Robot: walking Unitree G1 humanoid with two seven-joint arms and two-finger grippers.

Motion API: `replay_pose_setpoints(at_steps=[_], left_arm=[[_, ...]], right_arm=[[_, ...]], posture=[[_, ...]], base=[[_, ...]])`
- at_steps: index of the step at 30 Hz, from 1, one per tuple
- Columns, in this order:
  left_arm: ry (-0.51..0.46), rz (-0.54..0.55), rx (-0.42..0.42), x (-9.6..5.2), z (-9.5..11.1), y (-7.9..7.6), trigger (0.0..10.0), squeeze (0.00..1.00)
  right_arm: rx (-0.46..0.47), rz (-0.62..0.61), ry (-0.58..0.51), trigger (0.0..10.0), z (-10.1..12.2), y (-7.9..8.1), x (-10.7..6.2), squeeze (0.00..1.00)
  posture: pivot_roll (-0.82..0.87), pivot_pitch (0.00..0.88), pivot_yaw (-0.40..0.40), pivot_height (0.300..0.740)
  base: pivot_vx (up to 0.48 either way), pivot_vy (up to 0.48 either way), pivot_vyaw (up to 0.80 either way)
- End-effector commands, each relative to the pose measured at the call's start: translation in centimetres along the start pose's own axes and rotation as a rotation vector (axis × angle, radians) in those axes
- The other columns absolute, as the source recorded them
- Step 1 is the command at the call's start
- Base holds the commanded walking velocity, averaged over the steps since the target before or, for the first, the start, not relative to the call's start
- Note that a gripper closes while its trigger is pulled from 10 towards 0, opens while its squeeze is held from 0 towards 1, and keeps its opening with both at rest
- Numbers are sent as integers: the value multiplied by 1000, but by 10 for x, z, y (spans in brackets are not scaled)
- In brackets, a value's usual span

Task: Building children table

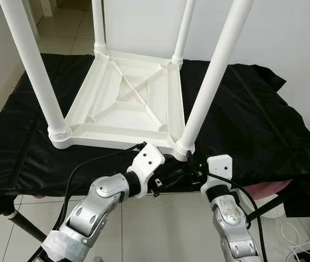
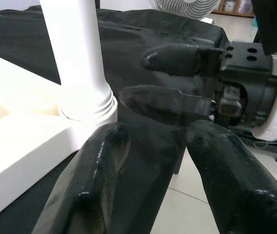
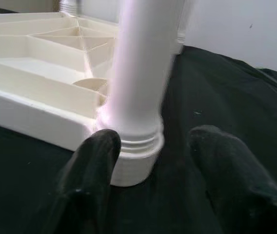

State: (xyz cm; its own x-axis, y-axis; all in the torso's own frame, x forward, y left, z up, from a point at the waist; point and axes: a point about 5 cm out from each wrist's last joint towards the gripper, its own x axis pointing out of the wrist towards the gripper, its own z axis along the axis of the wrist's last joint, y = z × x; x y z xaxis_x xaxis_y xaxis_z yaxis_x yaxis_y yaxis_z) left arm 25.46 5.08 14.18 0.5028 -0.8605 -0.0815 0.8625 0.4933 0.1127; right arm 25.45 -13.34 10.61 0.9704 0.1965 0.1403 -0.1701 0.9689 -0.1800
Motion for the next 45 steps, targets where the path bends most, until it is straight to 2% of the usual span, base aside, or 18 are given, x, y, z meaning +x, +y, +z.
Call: replay_pose_setpoints(at_steps=[1,5,6,9,11,13,18,29,31,34,38,41,45], left_arm=[[14,-33,5,0,-1,-3,10000,0],[16,-35,10,0,-1,-2,10000,0],[15,-35,10,0,-1,-3,10000,0],[12,-37,11,2,0,-3,10000,0],[12,-37,12,2,0,-3,10000,0],[9,-36,10,2,1,-3,10000,0],[8,-33,12,2,1,-2,10000,0],[8,-20,8,1,1,-1,10000,0],[8,-19,9,1,2,-1,10000,0],[7,-16,11,1,3,1,10000,0],[7,-16,12,1,3,1,10000,0],[8,-17,12,1,2,1,10000,0],[9,-20,11,1,2,0,10000,0]], right_arm=[[-82,54,-33,0,3,1,-2,0],[-91,73,-27,39,3,0,1,0],[-97,90,-28,10000,4,2,4,0],[-112,132,-42,10000,5,8,14,0],[-113,140,-44,10000,6,9,15,0],[-120,183,-54,10000,8,16,26,0],[-145,235,-62,10000,8,18,33,0],[-157,273,-74,10000,8,12,40,0],[-170,250,-69,10000,7,3,41,0],[-202,146,-50,10000,4,-16,43,0],[-205,86,-39,10000,2,-26,42,0],[-212,-52,-31,10000,1,-44,39,0],[-237,-144,-27,10000,1,-54,38,0]], posture=[[25,0,-73,740],[25,0,-72,740],[25,0,-71,740],[28,0,-72,740],[28,0,-72,740],[30,0,-68,740],[36,0,-70,740],[38,5,-70,740],[38,6,-69,740],[37,8,-70,740],[37,8,-69,740],[33,10,-65,740],[30,11,-60,740]], base=[[0,0,0],[0,0,0],[0,0,0],[0,0,0],[0,0,0],[0,0,0],[0,0,0],[0,0,0],[0,0,0],[0,0,0],[0,0,0],[0,0,0],[0,0,0]])
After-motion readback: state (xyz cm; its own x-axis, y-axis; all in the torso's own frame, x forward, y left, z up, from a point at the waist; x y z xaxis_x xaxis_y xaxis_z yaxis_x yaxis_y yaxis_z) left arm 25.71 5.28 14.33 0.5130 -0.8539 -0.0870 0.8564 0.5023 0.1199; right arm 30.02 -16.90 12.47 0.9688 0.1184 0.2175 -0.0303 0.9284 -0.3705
